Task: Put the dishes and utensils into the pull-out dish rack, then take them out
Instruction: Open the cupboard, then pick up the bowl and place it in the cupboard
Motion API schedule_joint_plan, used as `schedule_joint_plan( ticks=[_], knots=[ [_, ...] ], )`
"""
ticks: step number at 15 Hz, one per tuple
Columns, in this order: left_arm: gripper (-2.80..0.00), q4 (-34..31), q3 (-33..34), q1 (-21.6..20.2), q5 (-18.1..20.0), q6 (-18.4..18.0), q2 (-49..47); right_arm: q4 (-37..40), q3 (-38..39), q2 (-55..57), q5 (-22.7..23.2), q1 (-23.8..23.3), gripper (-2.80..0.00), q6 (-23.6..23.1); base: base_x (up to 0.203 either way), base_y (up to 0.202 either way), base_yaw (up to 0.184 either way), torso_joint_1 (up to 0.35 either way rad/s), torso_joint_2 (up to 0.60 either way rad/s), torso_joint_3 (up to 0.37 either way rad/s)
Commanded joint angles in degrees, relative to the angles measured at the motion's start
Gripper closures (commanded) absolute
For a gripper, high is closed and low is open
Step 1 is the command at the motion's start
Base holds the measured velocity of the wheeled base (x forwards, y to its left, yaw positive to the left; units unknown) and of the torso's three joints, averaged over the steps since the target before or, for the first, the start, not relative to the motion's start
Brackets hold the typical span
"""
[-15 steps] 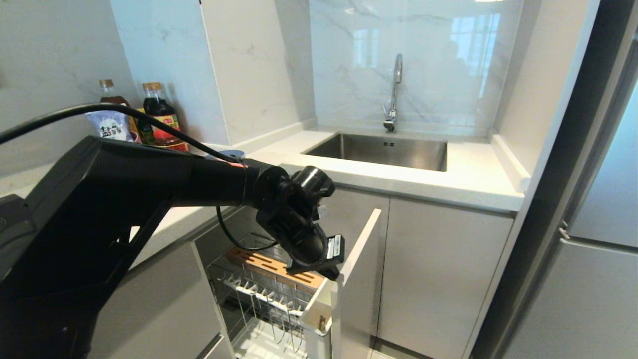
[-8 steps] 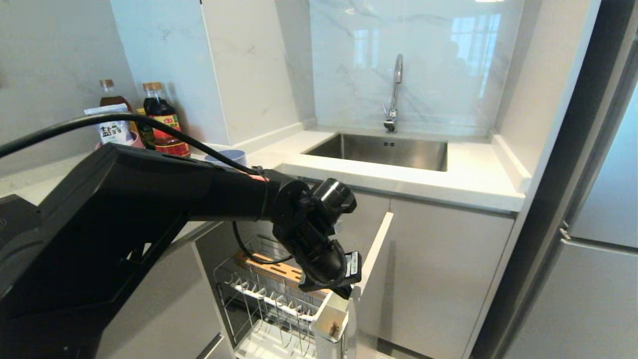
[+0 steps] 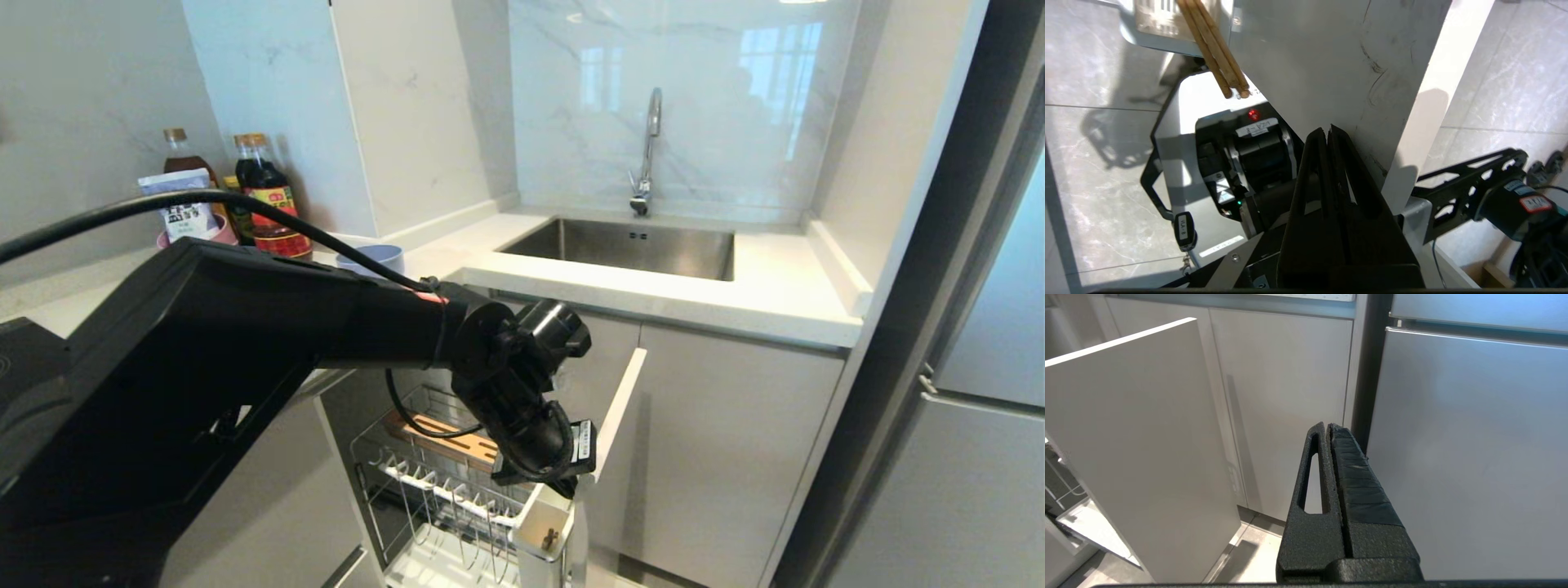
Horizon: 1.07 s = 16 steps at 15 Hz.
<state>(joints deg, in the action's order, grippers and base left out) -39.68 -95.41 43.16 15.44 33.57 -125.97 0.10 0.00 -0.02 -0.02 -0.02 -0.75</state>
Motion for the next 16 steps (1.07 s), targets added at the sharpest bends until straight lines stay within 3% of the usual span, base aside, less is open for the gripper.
schedule_joint_plan(
  ticks=[1, 7, 13, 16],
  knots=[
    [0.0, 0.1, -0.3, -1.8, -2.8, -0.1, 1.3, 0.0, 0.0, 0.0, 0.0, -0.1, 0.0, 0.0, 0.0, 0.0, 0.0, 0.0, 0.0, 0.0],
    [0.0, 3.3, -1.8, -11.9, -11.0, -4.0, 11.2, 0.0, 0.0, 0.0, 0.0, -0.1, 0.0, 0.0, 0.0, 0.0, 0.0, 0.0, 0.0, 0.0],
    [0.0, 3.5, -4.5, -20.1, -14.4, -5.9, 29.4, 0.0, 0.0, 0.0, 0.0, -0.1, 0.0, 0.0, 0.0, 0.0, 0.0, 0.0, 0.0, 0.0],
    [0.0, 3.5, -4.9, -25.3, -14.5, -9.1, 41.9, 0.0, 0.0, 0.0, 0.0, 0.0, 0.0, 0.0, 0.0, 0.0, 0.0, 0.0, 0.0, 0.0]
  ],
)
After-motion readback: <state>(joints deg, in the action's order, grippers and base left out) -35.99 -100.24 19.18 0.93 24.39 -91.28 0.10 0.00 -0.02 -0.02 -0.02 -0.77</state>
